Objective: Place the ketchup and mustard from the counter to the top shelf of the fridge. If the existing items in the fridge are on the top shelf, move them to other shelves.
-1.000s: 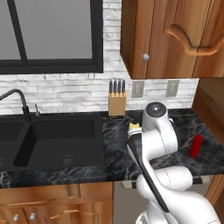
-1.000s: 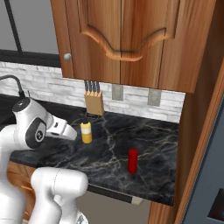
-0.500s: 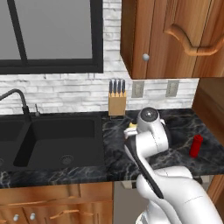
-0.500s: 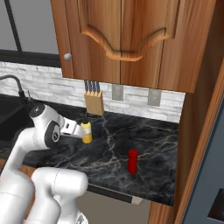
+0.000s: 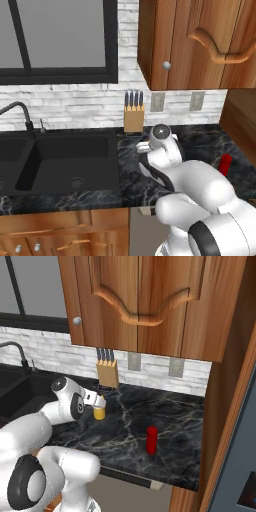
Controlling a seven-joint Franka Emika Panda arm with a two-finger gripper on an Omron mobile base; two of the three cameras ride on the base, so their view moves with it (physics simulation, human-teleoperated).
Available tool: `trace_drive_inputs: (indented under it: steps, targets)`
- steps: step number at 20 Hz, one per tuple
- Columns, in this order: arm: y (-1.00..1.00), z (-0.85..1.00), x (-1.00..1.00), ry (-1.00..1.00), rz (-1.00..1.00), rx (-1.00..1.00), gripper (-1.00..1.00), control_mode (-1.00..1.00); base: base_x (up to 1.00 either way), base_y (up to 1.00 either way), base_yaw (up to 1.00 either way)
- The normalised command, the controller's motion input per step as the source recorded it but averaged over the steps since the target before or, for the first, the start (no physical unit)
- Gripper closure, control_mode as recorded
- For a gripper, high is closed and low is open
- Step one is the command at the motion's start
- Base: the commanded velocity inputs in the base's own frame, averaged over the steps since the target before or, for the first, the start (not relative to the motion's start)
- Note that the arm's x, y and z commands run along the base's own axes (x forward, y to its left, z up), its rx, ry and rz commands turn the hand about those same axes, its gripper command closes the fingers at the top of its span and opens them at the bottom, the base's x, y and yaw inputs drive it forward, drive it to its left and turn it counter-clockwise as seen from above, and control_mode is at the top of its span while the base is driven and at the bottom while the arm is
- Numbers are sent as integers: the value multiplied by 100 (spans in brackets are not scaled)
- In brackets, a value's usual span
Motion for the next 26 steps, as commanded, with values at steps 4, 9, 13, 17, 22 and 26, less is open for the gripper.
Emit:
trace_drive_inputs:
  steps: [4, 9, 13, 17, 22, 26]
  targets:
    - [0, -28, 57, -4, 0, 0, -100, -100, 0, 0, 0]
    - [0, -26, 33, -5, 0, 0, -100, -100, 0, 0, 0]
    - [0, -24, 14, -8, 0, 0, -100, -100, 0, 0, 0]
    - [0, -18, 0, -14, 0, 0, -100, -100, 0, 0, 0]
    - [0, -1, 0, -18, 0, 0, -100, -100, 0, 0, 0]
    - [-2, 0, 0, -11, 0, 0, 100, -100, 0, 0, 0]
